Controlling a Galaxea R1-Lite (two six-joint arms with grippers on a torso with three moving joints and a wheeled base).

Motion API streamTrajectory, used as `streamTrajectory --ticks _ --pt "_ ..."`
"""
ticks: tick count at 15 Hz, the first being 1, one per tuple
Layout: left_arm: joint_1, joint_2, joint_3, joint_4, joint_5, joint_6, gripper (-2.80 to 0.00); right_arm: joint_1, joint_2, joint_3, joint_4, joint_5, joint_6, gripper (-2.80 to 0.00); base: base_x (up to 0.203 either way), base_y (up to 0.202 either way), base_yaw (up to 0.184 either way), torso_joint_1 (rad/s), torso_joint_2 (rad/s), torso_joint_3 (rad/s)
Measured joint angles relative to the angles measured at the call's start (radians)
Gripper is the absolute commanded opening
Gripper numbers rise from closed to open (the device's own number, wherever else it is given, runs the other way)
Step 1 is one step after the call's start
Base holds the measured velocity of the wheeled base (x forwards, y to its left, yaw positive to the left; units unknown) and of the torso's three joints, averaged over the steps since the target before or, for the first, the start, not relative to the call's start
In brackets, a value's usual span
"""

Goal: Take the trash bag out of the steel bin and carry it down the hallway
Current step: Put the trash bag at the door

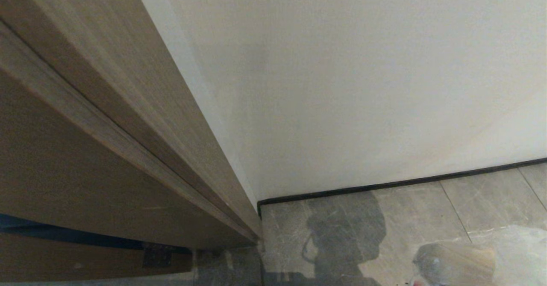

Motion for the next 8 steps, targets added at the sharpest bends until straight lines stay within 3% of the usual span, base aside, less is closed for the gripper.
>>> streamTrajectory --ticks 5,8 --pt "0.000 0.000 0.000 0.000 0.000 0.000 -2.80 0.000 0.218 -0.307 0.338 0.031 -0.017 -2.80 0.000 0.000 0.000 0.000 0.00 0.000" --pt "0.000 0.000 0.000 0.000 0.000 0.000 -2.80 0.000 0.489 -0.406 0.329 0.076 -0.039 -2.80 0.000 0.000 0.000 0.000 0.00 0.000"
